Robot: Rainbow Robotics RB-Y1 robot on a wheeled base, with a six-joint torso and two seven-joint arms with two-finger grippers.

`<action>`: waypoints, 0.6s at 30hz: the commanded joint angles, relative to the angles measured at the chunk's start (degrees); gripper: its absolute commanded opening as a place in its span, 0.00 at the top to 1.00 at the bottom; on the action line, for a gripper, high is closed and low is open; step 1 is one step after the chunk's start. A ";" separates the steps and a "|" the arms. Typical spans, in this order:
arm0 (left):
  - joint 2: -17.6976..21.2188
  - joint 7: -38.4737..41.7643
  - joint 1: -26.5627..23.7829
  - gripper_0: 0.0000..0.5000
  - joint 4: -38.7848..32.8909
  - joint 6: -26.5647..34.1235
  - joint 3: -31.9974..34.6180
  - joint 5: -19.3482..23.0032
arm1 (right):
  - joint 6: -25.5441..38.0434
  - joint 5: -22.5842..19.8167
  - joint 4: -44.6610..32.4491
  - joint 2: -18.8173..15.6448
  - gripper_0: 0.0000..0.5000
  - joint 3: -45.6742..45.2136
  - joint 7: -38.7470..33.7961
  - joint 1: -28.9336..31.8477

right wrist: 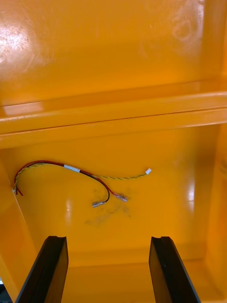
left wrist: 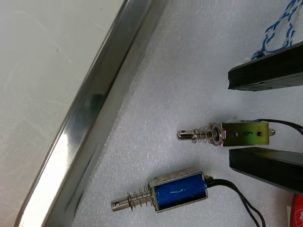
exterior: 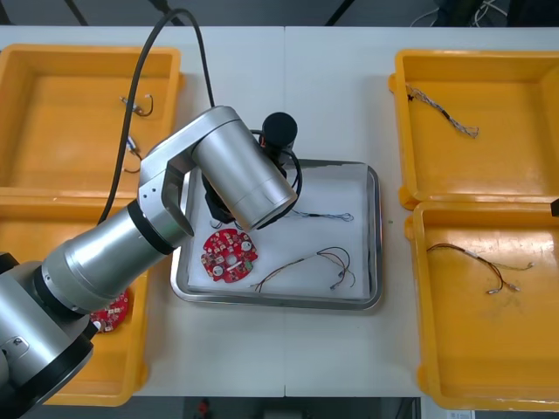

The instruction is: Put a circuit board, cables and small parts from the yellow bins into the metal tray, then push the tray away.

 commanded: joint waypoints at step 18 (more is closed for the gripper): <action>14.10 3.08 -8.74 0.00 -17.71 17.24 14.33 27.64 | 0.29 0.29 -1.29 0.10 0.00 -1.77 -1.36 0.63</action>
